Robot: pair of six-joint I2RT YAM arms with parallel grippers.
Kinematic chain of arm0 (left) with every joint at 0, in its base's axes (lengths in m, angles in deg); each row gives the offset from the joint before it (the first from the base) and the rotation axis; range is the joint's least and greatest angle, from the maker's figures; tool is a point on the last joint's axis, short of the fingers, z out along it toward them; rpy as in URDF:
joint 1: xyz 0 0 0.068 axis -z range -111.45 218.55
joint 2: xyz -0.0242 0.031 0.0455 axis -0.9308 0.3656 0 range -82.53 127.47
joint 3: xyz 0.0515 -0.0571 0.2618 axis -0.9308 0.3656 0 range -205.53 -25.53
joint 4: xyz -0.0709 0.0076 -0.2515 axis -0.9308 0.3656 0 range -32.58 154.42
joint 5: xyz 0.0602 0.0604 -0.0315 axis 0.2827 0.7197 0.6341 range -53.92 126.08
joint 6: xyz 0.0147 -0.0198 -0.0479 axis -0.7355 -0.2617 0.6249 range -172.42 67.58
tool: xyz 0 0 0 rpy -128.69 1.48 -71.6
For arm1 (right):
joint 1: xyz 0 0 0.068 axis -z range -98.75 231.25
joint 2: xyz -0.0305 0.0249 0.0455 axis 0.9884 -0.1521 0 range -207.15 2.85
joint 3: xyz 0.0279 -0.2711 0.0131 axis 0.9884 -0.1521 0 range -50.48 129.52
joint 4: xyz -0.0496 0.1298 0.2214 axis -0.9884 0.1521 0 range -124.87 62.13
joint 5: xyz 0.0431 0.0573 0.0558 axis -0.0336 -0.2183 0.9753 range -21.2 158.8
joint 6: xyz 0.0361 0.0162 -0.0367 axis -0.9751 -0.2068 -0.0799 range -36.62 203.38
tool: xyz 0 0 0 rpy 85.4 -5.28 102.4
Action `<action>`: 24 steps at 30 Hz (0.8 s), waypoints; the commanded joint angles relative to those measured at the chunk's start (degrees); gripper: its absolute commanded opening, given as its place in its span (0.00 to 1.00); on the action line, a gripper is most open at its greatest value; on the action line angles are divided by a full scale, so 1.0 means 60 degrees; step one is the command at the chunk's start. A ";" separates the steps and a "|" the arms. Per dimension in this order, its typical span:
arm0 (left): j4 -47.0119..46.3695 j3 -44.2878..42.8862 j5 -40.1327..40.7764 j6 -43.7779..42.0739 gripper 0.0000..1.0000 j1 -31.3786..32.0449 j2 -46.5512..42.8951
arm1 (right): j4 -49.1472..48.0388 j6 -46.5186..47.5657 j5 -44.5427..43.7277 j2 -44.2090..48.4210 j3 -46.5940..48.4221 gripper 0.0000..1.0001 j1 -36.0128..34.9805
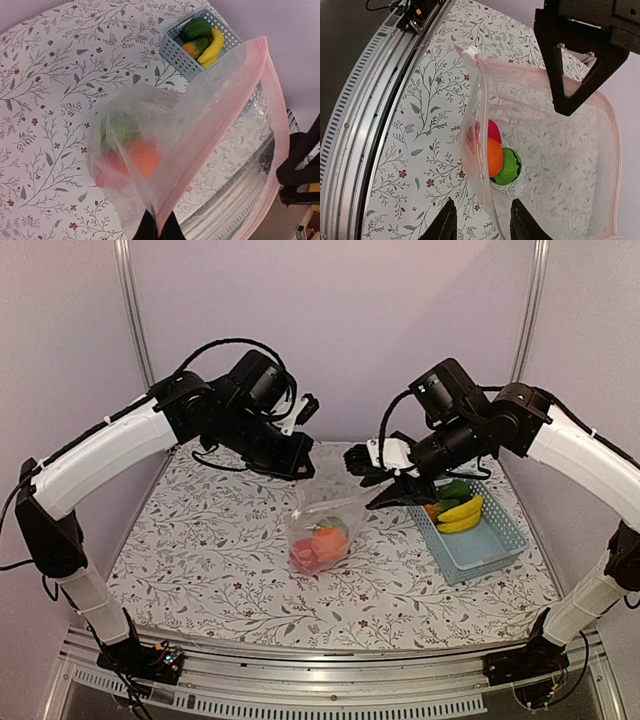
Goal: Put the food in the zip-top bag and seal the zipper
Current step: Pass from the right arm to the left, then pick up the fake fruit from the bin.
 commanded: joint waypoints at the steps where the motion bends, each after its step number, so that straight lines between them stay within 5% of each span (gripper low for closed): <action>1: -0.0166 0.0045 0.0162 -0.0248 0.00 -0.0207 0.0052 | 0.0054 -0.0704 0.0767 0.0414 0.0279 0.40 0.0008; 12: -0.0180 0.0308 0.0483 -0.0306 0.00 -0.0245 0.0095 | 0.0391 -0.0481 0.1400 0.1252 -0.1028 0.43 0.2520; 24: -0.0492 0.0377 0.0566 -0.0280 0.00 -0.0265 -0.0048 | 0.0309 0.2072 -0.0689 0.0626 -0.2991 0.44 0.5066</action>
